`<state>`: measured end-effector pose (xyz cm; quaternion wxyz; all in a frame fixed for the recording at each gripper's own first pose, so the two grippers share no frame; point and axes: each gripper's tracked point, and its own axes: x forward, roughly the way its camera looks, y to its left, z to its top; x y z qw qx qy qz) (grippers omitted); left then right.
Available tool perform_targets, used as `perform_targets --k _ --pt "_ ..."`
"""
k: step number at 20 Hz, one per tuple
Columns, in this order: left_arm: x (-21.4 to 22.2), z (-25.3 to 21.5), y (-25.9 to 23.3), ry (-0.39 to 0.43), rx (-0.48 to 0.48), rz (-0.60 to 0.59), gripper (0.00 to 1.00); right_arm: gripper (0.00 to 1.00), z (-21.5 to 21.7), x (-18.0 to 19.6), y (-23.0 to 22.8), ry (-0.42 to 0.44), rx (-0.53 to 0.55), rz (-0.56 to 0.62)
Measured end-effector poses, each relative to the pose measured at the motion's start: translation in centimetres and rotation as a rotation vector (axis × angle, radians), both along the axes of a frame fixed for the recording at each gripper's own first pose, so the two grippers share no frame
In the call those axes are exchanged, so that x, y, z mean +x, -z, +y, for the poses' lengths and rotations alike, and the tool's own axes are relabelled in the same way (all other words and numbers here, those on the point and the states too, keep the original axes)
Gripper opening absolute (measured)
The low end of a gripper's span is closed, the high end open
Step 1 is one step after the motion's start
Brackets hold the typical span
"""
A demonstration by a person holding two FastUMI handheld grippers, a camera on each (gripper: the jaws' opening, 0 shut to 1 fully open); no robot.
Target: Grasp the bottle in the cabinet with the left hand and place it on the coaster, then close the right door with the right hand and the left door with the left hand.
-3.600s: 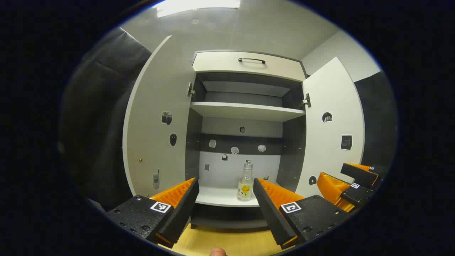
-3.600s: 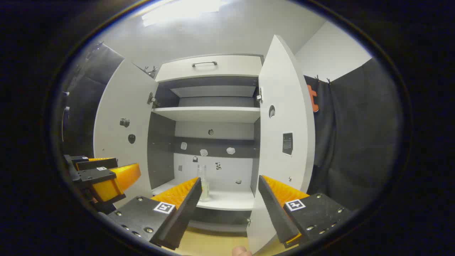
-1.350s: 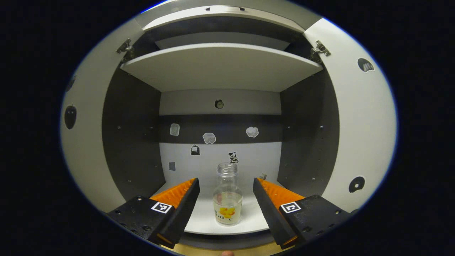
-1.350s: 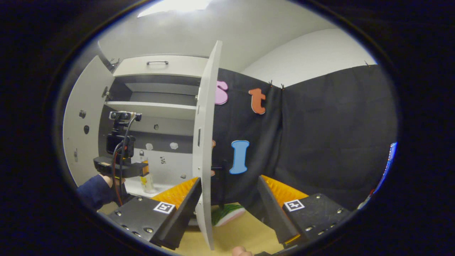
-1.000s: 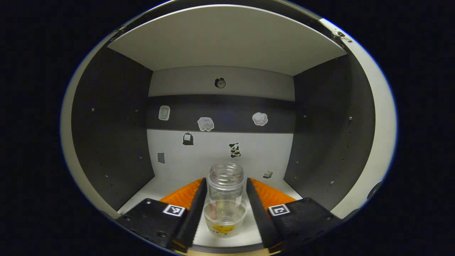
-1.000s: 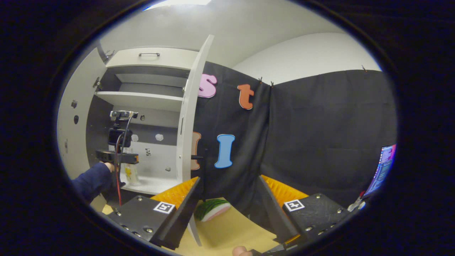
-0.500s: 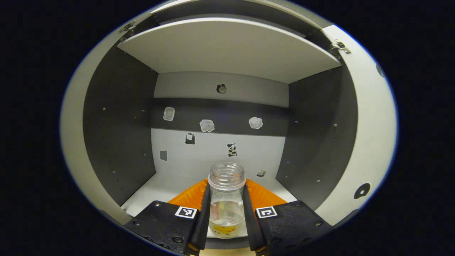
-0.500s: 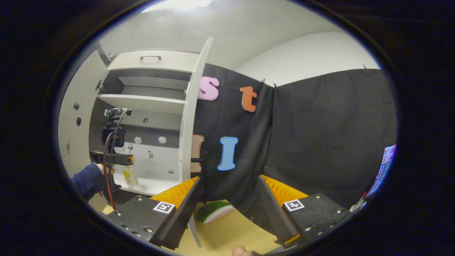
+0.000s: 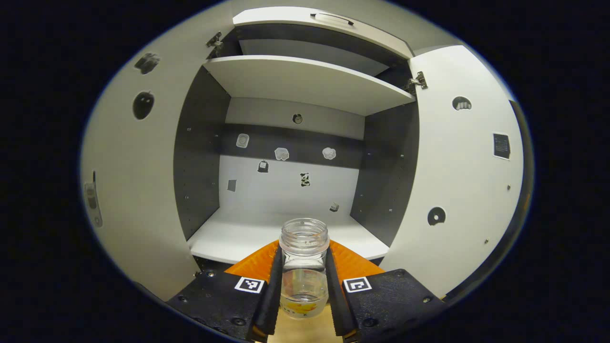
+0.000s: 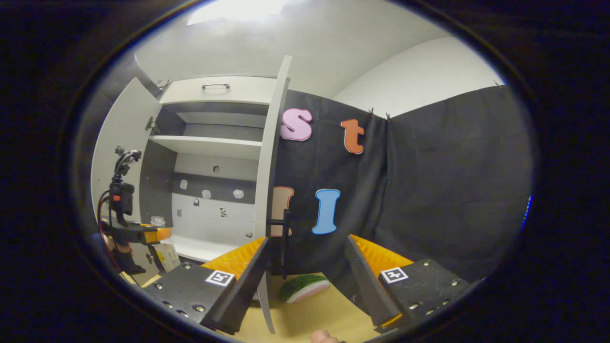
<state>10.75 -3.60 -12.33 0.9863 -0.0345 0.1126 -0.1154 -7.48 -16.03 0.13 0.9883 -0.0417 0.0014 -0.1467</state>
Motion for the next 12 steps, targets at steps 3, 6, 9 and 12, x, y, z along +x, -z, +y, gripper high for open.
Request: perform_targets --k 3,6,9,12 --pt "-3.8 0.5 2.7 0.013 -0.012 0.026 0.46 0.96 -0.3 0.0 -0.6 -0.022 0.0 -0.014" --pt "-7.1 0.9 6.1 0.02 -0.006 0.059 0.47 0.96 -0.2 0.4 -1.5 -0.05 0.011 -0.039" --pt "-9.9 1.1 9.4 0.035 0.006 0.089 0.44 0.96 0.2 0.7 -2.1 -0.085 0.028 -0.054" --pt "-12.2 0.8 12.3 0.073 -0.01 0.095 0.47 0.95 0.4 0.4 -2.3 -0.106 0.026 -0.07"
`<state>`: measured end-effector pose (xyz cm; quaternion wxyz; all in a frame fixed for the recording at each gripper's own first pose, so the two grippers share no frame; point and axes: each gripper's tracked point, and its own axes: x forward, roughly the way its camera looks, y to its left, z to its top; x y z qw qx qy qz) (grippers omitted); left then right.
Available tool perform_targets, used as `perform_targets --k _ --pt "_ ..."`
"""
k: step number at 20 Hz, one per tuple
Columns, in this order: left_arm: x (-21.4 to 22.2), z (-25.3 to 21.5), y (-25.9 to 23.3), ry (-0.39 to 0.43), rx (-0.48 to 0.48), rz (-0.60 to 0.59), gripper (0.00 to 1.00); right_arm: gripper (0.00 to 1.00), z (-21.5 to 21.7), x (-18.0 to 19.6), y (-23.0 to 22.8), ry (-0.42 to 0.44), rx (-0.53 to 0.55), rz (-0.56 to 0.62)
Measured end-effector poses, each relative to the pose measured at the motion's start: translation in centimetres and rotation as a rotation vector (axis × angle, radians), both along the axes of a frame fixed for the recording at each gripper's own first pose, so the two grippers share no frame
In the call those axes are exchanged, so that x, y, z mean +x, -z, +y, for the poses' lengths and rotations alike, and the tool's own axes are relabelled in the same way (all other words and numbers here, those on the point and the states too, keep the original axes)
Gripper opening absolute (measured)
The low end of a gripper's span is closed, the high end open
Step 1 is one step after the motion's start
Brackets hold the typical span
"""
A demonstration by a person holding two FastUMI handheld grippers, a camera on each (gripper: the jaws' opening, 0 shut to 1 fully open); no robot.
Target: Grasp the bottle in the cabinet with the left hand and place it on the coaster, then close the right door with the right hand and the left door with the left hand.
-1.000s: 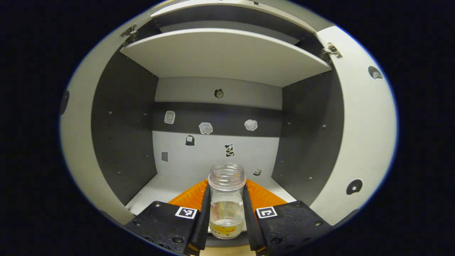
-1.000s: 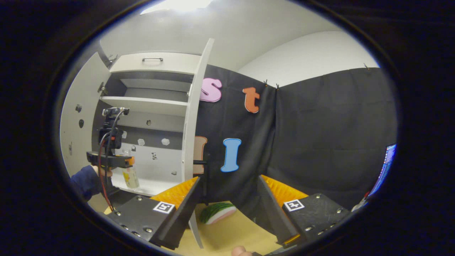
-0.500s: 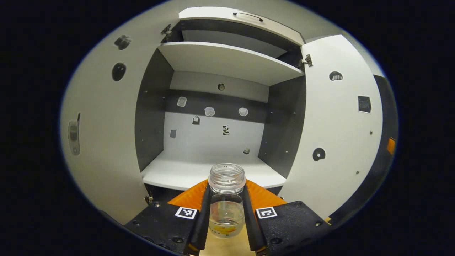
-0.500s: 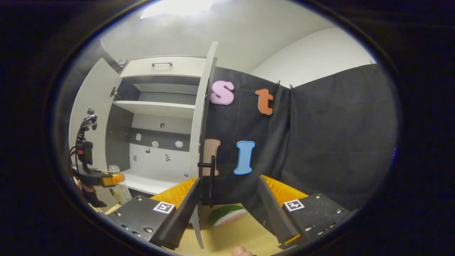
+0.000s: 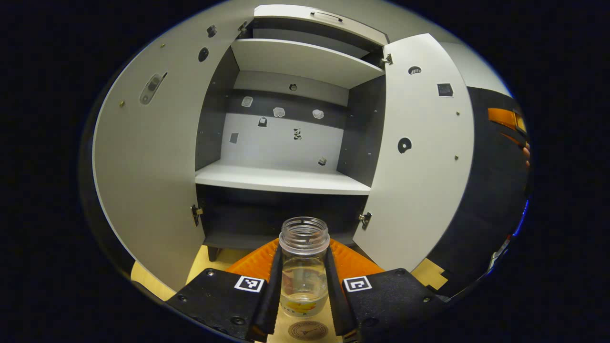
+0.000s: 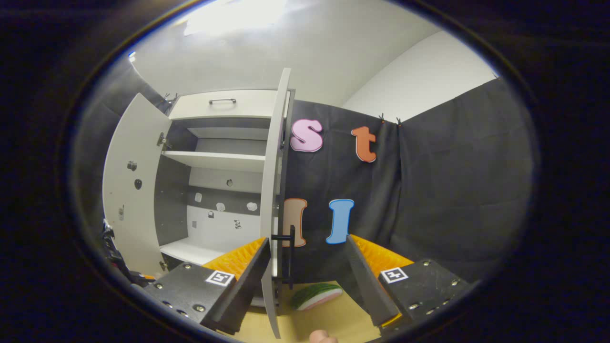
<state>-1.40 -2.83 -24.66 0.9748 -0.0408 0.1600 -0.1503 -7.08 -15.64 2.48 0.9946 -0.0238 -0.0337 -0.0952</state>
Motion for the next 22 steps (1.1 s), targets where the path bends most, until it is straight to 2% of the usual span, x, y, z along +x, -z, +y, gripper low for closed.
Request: perform_targets --k 2,5,9,10,11,12,16,18,19,20,22 --pt "-1.2 0.3 2.1 0.0 0.001 0.021 0.44 0.95 -0.1 -0.2 -0.1 -0.004 -0.01 -0.005" --pt "-2.5 0.6 5.3 -0.018 0.011 0.079 0.47 0.95 -0.7 -0.8 -0.7 0.004 -0.012 -0.015" --pt "-3.5 -0.7 8.4 0.009 -0.022 0.095 0.47 0.96 -2.2 -1.9 -1.6 0.04 -0.017 -0.036" --pt "-3.6 -0.8 9.3 0.012 -0.016 0.103 0.47 0.92 -2.6 -2.1 -1.6 0.048 -0.021 -0.037" --pt "-3.8 -0.9 10.4 0.012 -0.008 0.118 0.47 0.99 -2.9 -2.4 -1.6 0.059 -0.027 -0.034" --pt "-4.1 -1.1 11.2 0.016 -0.005 0.131 0.47 0.99 -3.4 -2.6 -1.6 0.071 -0.034 -0.032" --pt "-4.3 -1.0 14.2 0.015 0.031 0.175 0.47 0.92 -4.7 -3.6 -2.1 0.105 -0.057 -0.033" --pt "-4.7 -1.1 15.1 0.017 0.029 0.185 0.5 0.92 -5.0 -3.8 -2.5 0.116 -0.067 -0.037" --pt "-4.8 -1.2 15.2 0.019 0.022 0.179 0.47 0.92 -5.1 -4.0 -2.5 0.119 -0.072 -0.039" --pt "-4.8 -1.3 15.5 0.019 0.022 0.18 0.49 0.95 -5.2 -4.0 -2.5 0.124 -0.077 -0.041" --pt "-4.9 -1.1 16.0 0.005 0.02 0.175 0.49 0.96 -5.1 -4.2 -2.4 0.123 -0.085 -0.04"
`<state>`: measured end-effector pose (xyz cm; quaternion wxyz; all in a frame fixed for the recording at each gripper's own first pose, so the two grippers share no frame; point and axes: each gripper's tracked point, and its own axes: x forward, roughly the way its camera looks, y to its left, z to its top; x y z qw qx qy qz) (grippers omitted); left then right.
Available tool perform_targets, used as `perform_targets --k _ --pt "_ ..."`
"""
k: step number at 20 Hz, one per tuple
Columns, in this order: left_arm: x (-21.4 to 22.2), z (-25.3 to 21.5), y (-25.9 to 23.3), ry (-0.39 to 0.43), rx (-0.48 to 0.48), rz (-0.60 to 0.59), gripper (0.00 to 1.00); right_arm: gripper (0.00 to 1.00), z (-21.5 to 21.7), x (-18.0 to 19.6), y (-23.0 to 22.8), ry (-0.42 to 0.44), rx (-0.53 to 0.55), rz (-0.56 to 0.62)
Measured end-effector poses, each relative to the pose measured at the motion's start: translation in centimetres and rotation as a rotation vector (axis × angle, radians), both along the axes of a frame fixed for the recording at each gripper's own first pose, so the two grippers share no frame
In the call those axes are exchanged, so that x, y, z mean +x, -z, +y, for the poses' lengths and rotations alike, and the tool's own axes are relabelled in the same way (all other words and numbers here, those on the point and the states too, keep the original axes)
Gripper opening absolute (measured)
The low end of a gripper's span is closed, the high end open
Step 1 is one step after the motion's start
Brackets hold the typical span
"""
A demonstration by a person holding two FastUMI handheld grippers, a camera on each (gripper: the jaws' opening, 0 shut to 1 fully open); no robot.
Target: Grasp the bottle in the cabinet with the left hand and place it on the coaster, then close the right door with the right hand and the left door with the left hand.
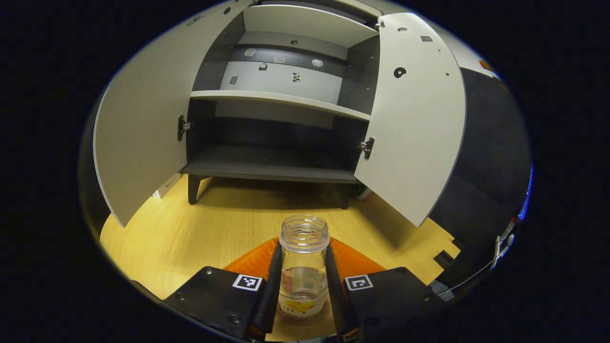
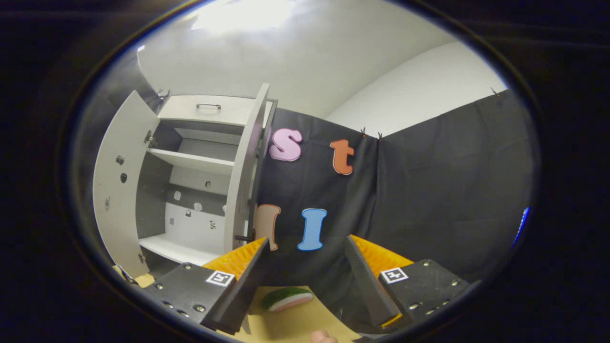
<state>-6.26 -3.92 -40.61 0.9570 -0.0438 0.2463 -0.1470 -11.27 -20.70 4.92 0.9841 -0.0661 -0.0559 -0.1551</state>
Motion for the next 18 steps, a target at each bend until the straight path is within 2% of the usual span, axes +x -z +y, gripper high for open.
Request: perform_targets --k 5,6,7,9,10,11,13,14,18 --pt "-0.1 -0.1 -0.3 -0.035 -0.017 -0.004 0.53 0.96 0.8 0.8 0.6 -0.017 -0.016 0.018" --pt "-0.3 -0.1 -0.4 -0.033 -0.015 -0.004 0.55 0.99 1.1 1.0 0.7 -0.021 -0.017 0.021" --pt "-0.4 -0.2 -0.8 -0.03 -0.017 -0.009 0.67 0.99 1.2 1.2 0.9 -0.025 -0.019 0.024" --pt "-0.6 -0.3 -1.8 -0.02 -0.025 -0.029 0.75 0.94 1.4 1.5 1.3 -0.029 -0.021 0.03" --pt "-0.6 -0.4 -2.2 -0.015 -0.029 -0.033 0.69 0.92 1.6 1.7 1.4 -0.034 -0.019 0.033" --pt "-0.8 -0.6 -2.2 -0.01 -0.03 -0.032 0.69 0.96 1.8 1.9 1.6 -0.038 -0.016 0.034" --pt "-1.2 -0.6 -2.4 -0.006 -0.022 -0.028 0.69 0.96 2.1 2.3 1.7 -0.047 -0.011 0.031" --pt "-1.4 -0.6 -2.4 -0.004 -0.016 -0.022 0.7 0.93 2.3 2.3 1.8 -0.051 -0.01 0.031" --pt "-2.2 -1.1 -4.0 0.008 -0.017 -0.028 0.7 0.93 2.7 3.1 2.4 -0.066 0.0 0.041"
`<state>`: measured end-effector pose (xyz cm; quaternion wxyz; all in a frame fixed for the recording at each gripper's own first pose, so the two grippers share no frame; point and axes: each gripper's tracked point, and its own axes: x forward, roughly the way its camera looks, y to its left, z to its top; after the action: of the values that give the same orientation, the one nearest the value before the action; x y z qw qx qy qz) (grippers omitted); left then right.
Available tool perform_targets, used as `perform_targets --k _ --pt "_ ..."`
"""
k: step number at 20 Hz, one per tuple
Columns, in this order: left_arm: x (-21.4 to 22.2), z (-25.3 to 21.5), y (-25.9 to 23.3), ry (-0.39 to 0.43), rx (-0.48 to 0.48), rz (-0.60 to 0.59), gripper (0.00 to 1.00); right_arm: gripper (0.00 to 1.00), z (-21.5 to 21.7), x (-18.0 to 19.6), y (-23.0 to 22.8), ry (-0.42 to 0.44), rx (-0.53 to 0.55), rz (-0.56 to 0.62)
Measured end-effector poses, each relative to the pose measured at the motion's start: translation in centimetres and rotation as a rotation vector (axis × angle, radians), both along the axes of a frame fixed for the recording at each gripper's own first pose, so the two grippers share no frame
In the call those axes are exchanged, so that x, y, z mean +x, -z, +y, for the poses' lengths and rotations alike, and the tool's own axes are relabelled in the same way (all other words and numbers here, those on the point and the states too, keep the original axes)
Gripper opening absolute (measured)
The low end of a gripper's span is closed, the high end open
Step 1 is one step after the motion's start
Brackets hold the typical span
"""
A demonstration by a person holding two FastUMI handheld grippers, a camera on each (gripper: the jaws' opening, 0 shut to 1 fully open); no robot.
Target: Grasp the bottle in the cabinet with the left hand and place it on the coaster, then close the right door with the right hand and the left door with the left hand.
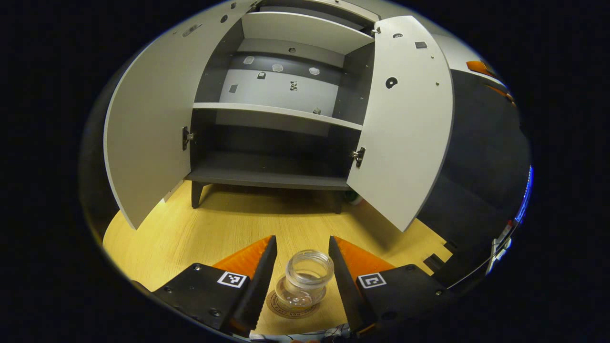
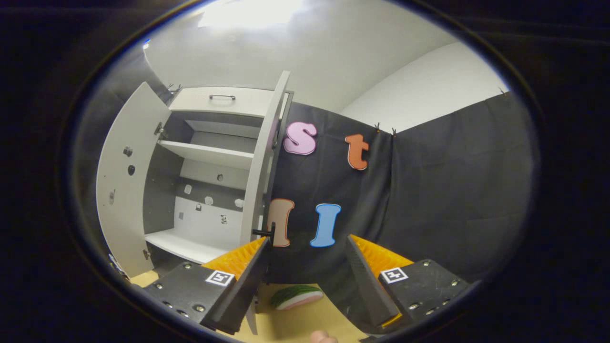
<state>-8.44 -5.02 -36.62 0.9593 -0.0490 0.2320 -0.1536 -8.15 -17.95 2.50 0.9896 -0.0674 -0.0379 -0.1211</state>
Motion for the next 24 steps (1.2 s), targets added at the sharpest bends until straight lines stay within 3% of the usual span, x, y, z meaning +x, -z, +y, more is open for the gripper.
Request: perform_targets --k 9,11,14,24 --pt "1.2 -0.3 -9.1 -0.028 -0.002 -0.131 0.72 0.93 0.5 2.2 1.7 -0.027 0.015 0.028" --pt "1.9 0.6 -11.8 -0.073 0.011 -0.172 0.73 0.93 0.5 2.9 2.0 -0.029 0.015 0.032" --pt "2.5 2.1 -15.7 -0.143 0.004 -0.227 0.9 0.96 0.7 3.7 2.5 -0.032 0.024 0.04" --pt "3.0 9.0 -24.4 -0.317 0.082 -0.344 0.96 0.96 0.8 6.0 3.7 -0.028 0.03 0.065"
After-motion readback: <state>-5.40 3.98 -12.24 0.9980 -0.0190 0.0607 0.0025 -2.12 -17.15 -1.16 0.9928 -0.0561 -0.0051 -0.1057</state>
